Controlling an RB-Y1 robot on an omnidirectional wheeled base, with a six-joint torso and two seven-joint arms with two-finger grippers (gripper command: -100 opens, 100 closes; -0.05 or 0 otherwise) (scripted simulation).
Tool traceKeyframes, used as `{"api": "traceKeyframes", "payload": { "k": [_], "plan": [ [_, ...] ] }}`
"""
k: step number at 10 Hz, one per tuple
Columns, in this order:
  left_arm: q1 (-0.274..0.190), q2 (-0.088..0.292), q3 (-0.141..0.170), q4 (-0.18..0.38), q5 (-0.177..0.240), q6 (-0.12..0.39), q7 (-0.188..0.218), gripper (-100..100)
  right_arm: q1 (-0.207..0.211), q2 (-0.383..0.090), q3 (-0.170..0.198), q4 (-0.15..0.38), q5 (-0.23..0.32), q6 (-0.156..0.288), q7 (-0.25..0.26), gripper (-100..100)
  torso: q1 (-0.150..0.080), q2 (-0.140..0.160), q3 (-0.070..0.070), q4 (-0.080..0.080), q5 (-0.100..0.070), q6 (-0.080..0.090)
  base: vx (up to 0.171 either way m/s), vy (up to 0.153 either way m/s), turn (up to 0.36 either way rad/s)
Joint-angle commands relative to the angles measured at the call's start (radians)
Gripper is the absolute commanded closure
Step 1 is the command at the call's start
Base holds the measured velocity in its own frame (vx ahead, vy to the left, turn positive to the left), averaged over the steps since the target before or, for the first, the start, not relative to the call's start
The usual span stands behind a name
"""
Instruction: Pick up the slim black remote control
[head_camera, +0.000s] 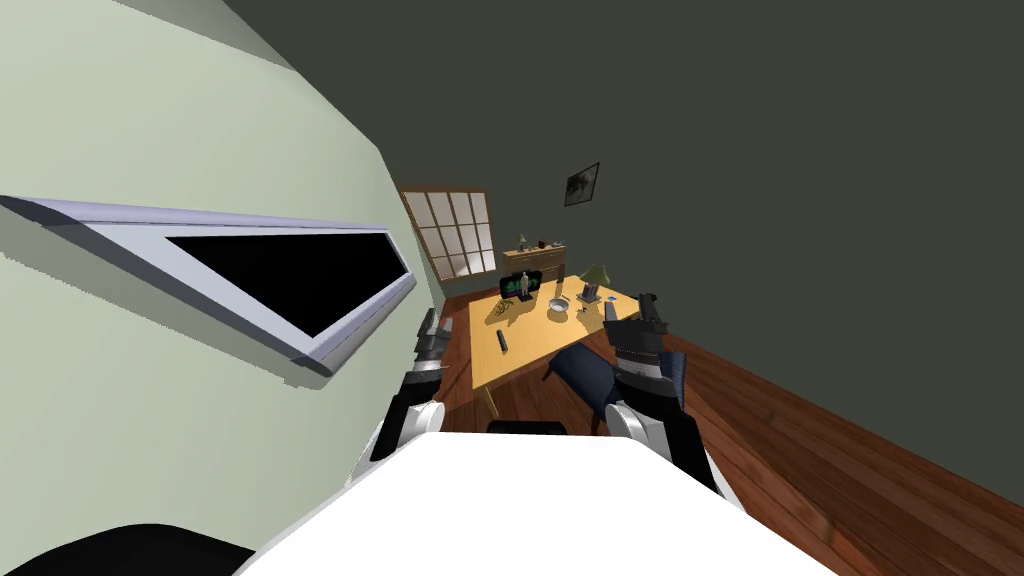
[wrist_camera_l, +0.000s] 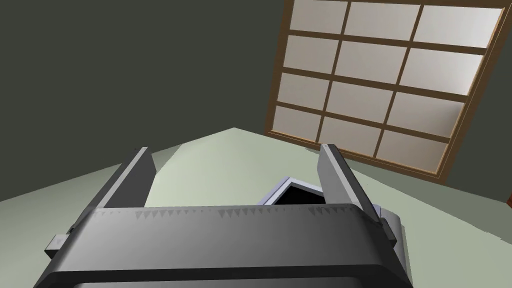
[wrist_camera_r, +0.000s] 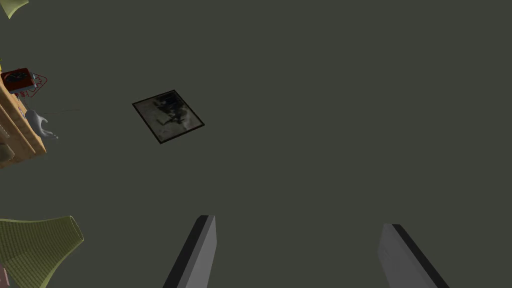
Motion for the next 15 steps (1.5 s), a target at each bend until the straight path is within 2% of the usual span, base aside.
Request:
{"api": "traceKeyframes", "payload": {
  "k": [1,2,5,6,7,8,9,10,11,12,13,14,15],
  "plan": [
    [-0.037,0.042,0.024,0.05,0.034,0.044,-0.023,-100,0.0,0.0,0.0,0.0,0.0,0.0,0.0,0,0.0,0.0,0.0,0.0,0.0,0.0,-0.082,-0.032,-0.25],
    [-0.037,0.042,0.024,0.056,0.034,0.044,-0.023,-100,0.0,0.0,0.0,0.0,0.0,0.0,0.0,0,0.0,0.0,0.0,0.0,0.0,0.0,-0.053,-0.014,-0.069],
    [-0.095,0.107,0.054,0.165,0.099,0.129,-0.078,-100,0.0,0.0,0.0,0.0,0.0,0.0,0.0,0,0.001,-0.001,-0.001,0.0,0.0,0.0,-0.065,-0.019,-0.256],
    [-0.095,0.107,0.054,0.165,0.099,0.129,-0.078,-100,0.0,0.0,0.0,0.0,0.0,0.0,0.0,0,0.0,0.0,0.0,0.0,0.0,0.0,-0.057,-0.019,-0.085],
    [-0.117,0.127,0.064,0.207,0.123,0.161,-0.1,-100,0.0,0.0,0.0,0.0,0.0,0.0,0.0,0,0.001,-0.001,0.0,0.0,0.0,-0.001,-0.038,-0.026,-0.15],
    [-0.117,0.127,0.064,0.207,0.123,0.161,-0.1,-100,0.0,0.0,0.0,0.0,0.0,0.0,0.0,0,0.001,-0.002,-0.001,0.0,0.0,0.0,-0.028,-0.02,-0.104],
    [-0.139,0.147,0.073,0.239,0.147,0.195,-0.122,-100,0.0,0.0,0.0,0.0,0.0,0.0,0.0,0,0.001,-0.003,-0.001,0.0,0.0,-0.001,-0.039,-0.026,-0.215],
    [-0.139,0.147,0.073,0.251,0.147,0.195,-0.122,-100,0.0,0.0,0.0,0.0,0.0,0.0,0.0,0,0.001,-0.003,-0.001,0.0,0.0,0.0,-0.032,-0.015,-0.114],
    [-0.163,0.166,0.082,0.286,0.172,0.229,-0.145,-100,0.0,0.0,0.0,0.0,0.0,0.0,0.0,0,0.001,-0.003,-0.001,0.0,0.0,-0.001,-0.031,-0.02,-0.204],
    [-0.163,0.166,0.082,0.297,0.172,0.229,-0.145,-100,0.0,0.0,0.0,0.0,0.0,0.0,0.0,0,0.001,-0.003,-0.002,-0.001,0.0,0.0,-0.026,-0.015,-0.119],
    [-0.187,0.185,0.089,0.332,0.197,0.266,-0.169,-100,0.0,0.0,0.0,0.0,0.0,0.0,0.0,0,0.001,-0.003,-0.002,-0.001,0.0,-0.001,-0.032,-0.022,-0.229],
    [-0.187,0.185,0.089,0.346,0.197,0.266,-0.169,-100,0.0,0.0,0.0,0.0,0.0,0.0,0.0,0,0.001,-0.003,-0.002,-0.001,0.0,0.0,-0.028,-0.017,-0.119],
    [-0.211,0.204,0.095,0.384,0.222,0.303,-0.194,-100,0.0,0.0,0.0,0.0,0.0,0.0,0.0,0,0.001,-0.003,-0.002,-0.001,0.0,-0.001,-0.027,-0.023,-0.202]
  ]
}}
